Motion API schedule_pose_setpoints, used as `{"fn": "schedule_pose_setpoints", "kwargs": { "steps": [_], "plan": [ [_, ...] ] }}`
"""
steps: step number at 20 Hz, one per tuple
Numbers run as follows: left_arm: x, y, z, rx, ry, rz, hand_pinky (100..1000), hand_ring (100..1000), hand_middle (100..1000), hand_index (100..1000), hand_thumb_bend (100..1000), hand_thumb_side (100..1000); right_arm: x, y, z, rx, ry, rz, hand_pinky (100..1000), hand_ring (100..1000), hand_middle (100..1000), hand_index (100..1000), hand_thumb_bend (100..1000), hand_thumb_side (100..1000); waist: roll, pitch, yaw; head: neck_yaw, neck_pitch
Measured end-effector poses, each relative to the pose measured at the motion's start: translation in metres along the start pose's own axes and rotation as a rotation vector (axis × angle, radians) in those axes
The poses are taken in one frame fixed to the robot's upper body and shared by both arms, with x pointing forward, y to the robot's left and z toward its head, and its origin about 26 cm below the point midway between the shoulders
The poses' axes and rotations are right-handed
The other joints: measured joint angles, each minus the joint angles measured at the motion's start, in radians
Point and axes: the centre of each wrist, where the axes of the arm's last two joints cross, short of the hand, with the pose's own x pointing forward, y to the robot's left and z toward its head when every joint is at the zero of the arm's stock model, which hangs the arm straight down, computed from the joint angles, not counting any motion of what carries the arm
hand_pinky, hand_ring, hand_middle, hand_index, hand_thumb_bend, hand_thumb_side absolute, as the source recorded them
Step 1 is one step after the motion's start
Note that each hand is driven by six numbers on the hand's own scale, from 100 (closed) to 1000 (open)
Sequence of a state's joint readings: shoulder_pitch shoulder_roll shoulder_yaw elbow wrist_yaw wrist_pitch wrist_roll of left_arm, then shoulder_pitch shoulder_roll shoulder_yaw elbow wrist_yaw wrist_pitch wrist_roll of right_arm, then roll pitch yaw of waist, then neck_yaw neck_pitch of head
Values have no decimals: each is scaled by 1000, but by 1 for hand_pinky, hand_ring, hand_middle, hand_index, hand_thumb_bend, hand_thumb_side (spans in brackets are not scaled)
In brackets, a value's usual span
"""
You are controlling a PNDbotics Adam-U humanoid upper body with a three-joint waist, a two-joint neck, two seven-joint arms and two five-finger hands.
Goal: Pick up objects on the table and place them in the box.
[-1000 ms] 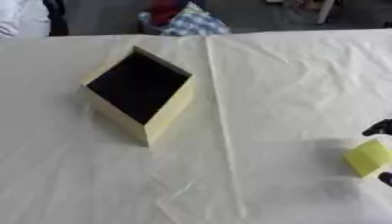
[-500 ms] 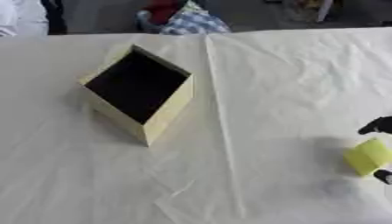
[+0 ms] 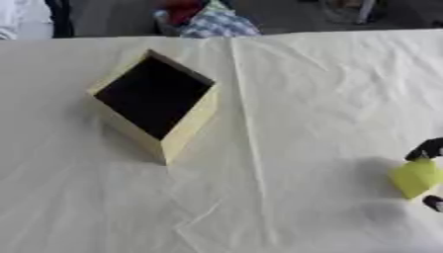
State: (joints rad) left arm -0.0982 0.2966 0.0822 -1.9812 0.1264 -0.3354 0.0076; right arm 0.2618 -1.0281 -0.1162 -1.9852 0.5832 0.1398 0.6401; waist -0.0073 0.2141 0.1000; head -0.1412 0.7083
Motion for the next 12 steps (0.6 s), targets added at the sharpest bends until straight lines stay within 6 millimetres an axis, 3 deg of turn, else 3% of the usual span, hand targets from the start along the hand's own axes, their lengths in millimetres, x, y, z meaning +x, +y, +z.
{"fn": "schedule_pose_setpoints", "kwargs": {
  "steps": [6,8,12],
  "plan": [
    [0,0,0,-6,1,1,757,810,836,725,100,752,2,-4,-1,-43,-1,14,783,790,726,804,302,150,0,2,1,-2,0],
    [0,-1,0,-7,2,2,757,810,836,724,100,751,2,-5,-1,-76,-1,27,756,754,672,754,296,103,1,2,1,-3,-1],
    [0,-2,0,-5,2,8,757,810,836,724,100,747,2,-6,-1,-168,23,66,672,667,566,640,278,100,1,3,1,-3,-3]
  ]
}}
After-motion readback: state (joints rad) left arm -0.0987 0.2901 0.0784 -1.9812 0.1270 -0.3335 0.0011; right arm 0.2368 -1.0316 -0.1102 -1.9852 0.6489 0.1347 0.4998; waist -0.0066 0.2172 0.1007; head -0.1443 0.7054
